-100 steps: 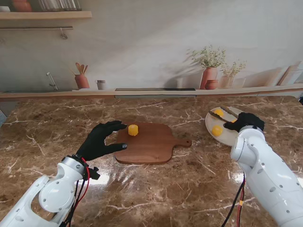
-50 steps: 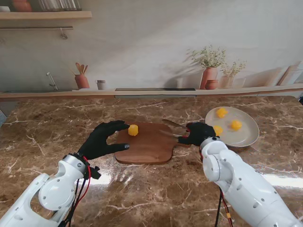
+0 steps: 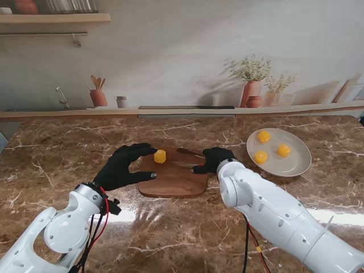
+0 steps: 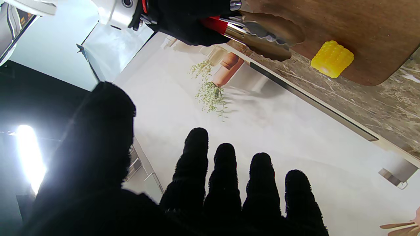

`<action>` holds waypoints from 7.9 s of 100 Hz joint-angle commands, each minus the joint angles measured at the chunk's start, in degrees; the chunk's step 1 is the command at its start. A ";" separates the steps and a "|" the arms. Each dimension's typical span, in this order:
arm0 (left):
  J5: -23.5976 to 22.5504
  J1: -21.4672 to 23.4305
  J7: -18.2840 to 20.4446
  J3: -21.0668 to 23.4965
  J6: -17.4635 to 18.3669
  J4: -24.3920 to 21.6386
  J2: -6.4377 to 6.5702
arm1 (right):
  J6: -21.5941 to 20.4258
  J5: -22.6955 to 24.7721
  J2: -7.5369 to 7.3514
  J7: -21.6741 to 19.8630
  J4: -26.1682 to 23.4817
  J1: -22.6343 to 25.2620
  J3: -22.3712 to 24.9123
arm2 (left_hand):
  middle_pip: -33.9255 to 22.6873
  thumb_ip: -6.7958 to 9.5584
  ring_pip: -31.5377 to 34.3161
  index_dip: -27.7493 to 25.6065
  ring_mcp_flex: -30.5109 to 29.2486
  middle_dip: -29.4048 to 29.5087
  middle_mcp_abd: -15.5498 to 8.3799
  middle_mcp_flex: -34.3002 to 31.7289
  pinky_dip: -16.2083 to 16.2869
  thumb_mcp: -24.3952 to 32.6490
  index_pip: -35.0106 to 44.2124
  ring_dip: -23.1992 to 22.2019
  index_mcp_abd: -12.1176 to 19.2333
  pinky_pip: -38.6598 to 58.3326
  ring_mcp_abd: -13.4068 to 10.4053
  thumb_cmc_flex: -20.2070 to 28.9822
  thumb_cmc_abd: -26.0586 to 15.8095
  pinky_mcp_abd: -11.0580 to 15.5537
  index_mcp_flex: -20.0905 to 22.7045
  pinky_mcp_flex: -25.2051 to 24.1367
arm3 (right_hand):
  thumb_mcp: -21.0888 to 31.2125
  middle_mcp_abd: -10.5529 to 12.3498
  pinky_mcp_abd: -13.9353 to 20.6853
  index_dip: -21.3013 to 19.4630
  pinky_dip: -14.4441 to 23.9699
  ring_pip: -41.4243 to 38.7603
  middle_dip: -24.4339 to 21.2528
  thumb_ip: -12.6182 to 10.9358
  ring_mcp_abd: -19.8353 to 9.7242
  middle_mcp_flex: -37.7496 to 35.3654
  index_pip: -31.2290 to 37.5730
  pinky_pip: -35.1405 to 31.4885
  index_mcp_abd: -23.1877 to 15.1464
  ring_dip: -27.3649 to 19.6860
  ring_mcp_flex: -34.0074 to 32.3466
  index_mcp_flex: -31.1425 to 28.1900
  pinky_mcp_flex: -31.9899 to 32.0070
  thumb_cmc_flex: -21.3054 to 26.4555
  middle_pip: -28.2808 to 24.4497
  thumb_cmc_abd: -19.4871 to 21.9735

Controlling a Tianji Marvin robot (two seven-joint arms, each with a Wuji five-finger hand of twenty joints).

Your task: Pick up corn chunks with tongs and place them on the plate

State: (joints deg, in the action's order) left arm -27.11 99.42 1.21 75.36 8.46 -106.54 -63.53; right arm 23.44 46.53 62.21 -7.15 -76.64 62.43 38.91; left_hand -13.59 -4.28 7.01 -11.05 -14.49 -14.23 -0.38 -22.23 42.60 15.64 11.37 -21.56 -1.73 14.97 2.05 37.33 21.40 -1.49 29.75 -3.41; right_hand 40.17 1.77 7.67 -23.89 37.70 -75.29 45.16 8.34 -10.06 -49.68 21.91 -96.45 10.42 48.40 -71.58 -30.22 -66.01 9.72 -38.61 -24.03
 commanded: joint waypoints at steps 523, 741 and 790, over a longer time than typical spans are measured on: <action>-2.02 5.74 -7.63 2.06 3.57 0.75 -1.13 | -34.97 15.12 -2.80 10.28 -16.38 42.45 32.73 | 1.24 1.74 -1.70 -0.09 3.05 -0.30 -0.94 0.47 -1.41 -3.65 -0.82 0.52 -0.57 -3.94 -2.49 2.07 -2.11 2.19 0.46 -0.68 | 0.42 3.61 3.61 0.78 5.17 5.13 -0.11 -2.33 1.12 -1.07 -1.95 -7.16 -6.25 3.29 7.79 -3.18 9.90 1.19 2.02 1.74; -0.99 3.15 -11.15 -2.96 5.95 4.02 -1.85 | -50.31 -7.79 2.34 20.78 -13.44 31.10 36.24 | 2.68 2.57 -2.49 2.24 3.96 3.30 -1.63 5.05 -16.93 -11.46 -3.07 3.77 -2.20 1.71 -4.16 -1.14 -3.59 5.88 -0.77 2.32 | -0.73 -3.76 -3.57 1.31 -25.21 71.68 -40.12 -6.02 7.81 23.45 -17.07 65.90 -3.40 -40.15 45.22 10.71 51.73 -14.03 36.18 6.56; 0.28 3.02 -10.84 -2.67 6.13 3.67 -1.93 | -48.89 -7.45 2.29 20.95 -13.90 32.40 35.72 | 2.77 2.76 -2.51 2.55 3.79 3.39 -1.51 4.62 -18.31 -14.51 -3.30 3.83 -2.20 1.15 -4.29 -1.46 -5.14 5.74 -0.62 1.75 | -1.09 -3.55 -3.64 1.65 -25.75 71.42 -40.18 -5.90 7.66 23.65 -16.49 65.51 -3.90 -40.33 45.51 10.69 52.04 -13.11 35.66 6.59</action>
State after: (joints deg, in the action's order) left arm -26.85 102.32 -9.82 72.70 14.53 -102.72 -65.35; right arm -26.19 38.85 64.38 14.58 -90.52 94.13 74.70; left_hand -12.04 -3.68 5.66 -9.72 -13.03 -11.87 -0.41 -19.28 24.94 2.74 9.16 -18.55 -3.82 15.55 0.67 37.25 18.48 1.65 29.73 -1.09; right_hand 39.30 -1.68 2.26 -22.80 13.88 -4.08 6.17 3.98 -2.02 -27.85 6.36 -32.12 6.67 9.14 -28.23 -21.28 -15.16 -1.71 -3.48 -18.40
